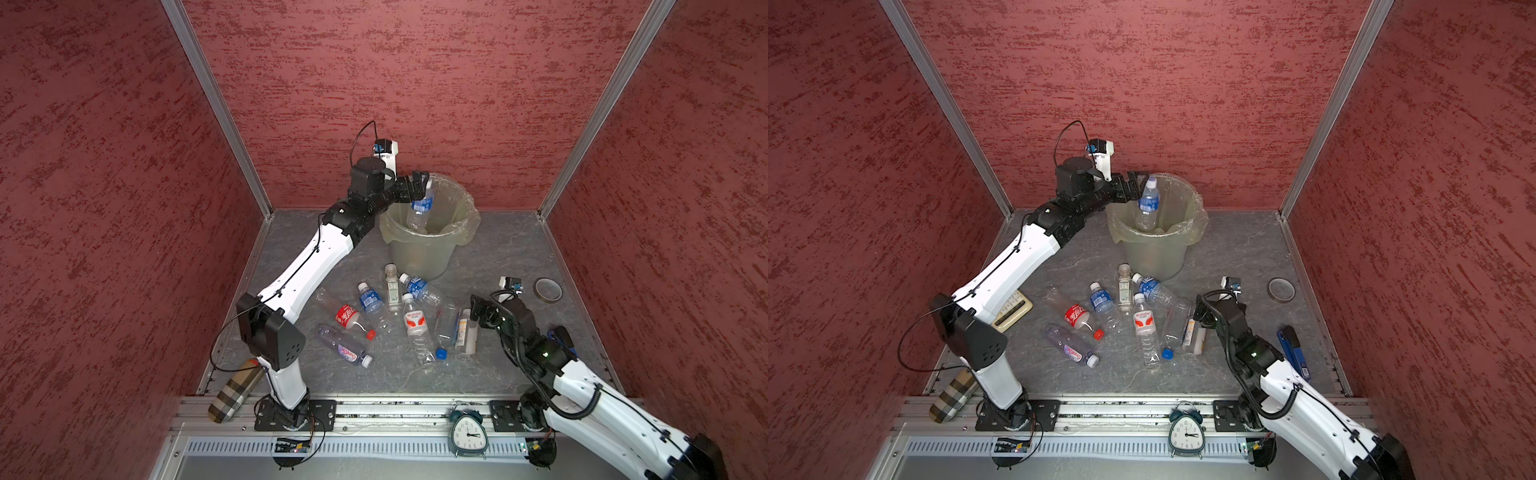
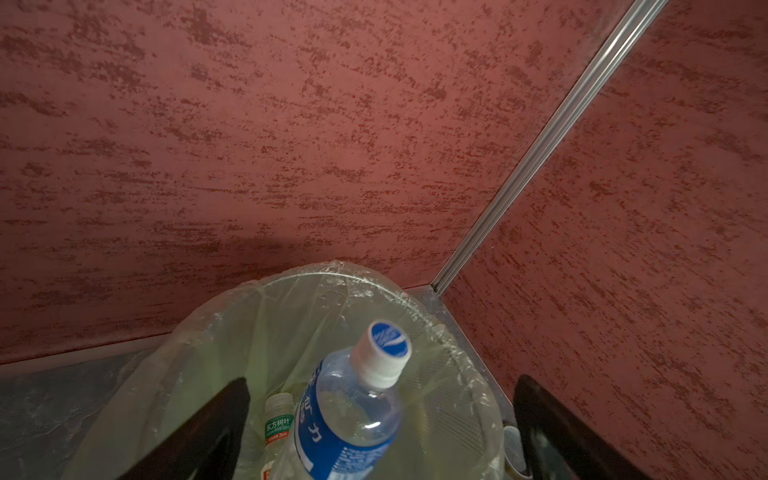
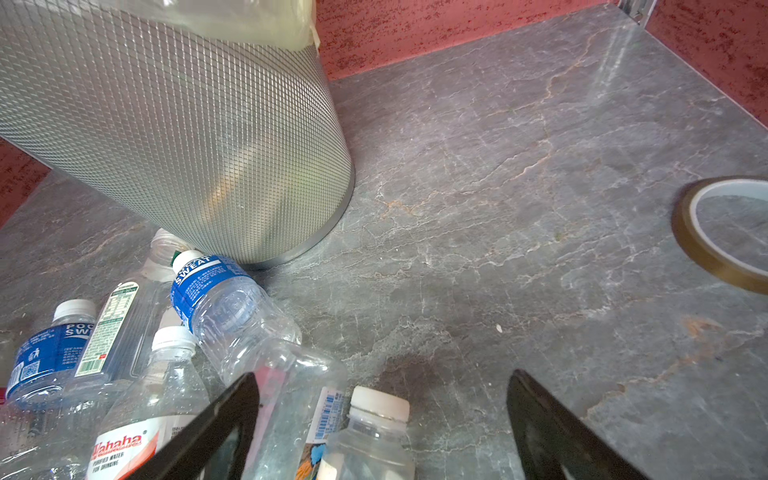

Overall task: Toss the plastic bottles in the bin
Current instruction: 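Lift the blue-label bottle with the left gripper and carry it over the bin, then open the left gripper to drop the blue-label bottle into the bin, then withdraw the left gripper from the bin while the right gripper reaches into the pile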

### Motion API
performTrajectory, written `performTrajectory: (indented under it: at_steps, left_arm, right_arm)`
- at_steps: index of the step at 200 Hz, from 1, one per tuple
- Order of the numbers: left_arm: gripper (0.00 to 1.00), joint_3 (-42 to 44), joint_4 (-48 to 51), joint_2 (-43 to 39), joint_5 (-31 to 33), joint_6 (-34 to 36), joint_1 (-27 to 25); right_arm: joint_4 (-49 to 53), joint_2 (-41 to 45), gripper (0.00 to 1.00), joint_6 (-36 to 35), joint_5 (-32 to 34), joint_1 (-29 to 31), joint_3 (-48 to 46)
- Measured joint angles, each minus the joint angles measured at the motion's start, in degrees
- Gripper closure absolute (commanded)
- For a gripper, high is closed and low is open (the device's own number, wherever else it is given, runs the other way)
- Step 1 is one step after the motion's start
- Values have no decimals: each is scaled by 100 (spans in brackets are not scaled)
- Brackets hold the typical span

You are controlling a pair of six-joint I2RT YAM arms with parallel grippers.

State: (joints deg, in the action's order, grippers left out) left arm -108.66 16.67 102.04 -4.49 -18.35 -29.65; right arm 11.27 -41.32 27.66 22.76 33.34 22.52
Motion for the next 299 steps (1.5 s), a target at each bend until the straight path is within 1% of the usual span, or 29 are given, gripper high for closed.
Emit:
performTrajectory:
  at_steps: [15,28,56,79,127,153,196,229,299]
  left_arm:
    - [1,42,140,-9,-55,-4,85]
    - [1,208,70,-155,-98,-2,85]
    - [1,986,-96,-898,-153,-2,-4]
    - [0,1464,-192,-1488,-151,-2,-33]
    - [1,2170,-267,-2212,-92,-2,-24]
    - [0,2693,-251,-2540,-50,-2,-17]
    - [1,3436,-195,-3110,42,-4,24]
    - [1,3880,-127,-3550,50,-2,50]
    - [1,4900,-24,-4328,50,-57,127]
  right_arm:
    - [-2,35,6,0,0,0,0]
    - [-4,39,5,-2,0,0,0]
    - [-31,22,5,-4,-4,0,0]
    - [-57,-50,6,-11,-4,28,0]
    - [-74,-372,6,-44,-11,271,55]
    - [-66,-629,6,-4,0,544,254]
    - [-46,-1152,6,114,258,1305,737]
    - [-22,-1534,5,229,457,1773,999]
    - [109,-2393,4,365,721,2450,1471]
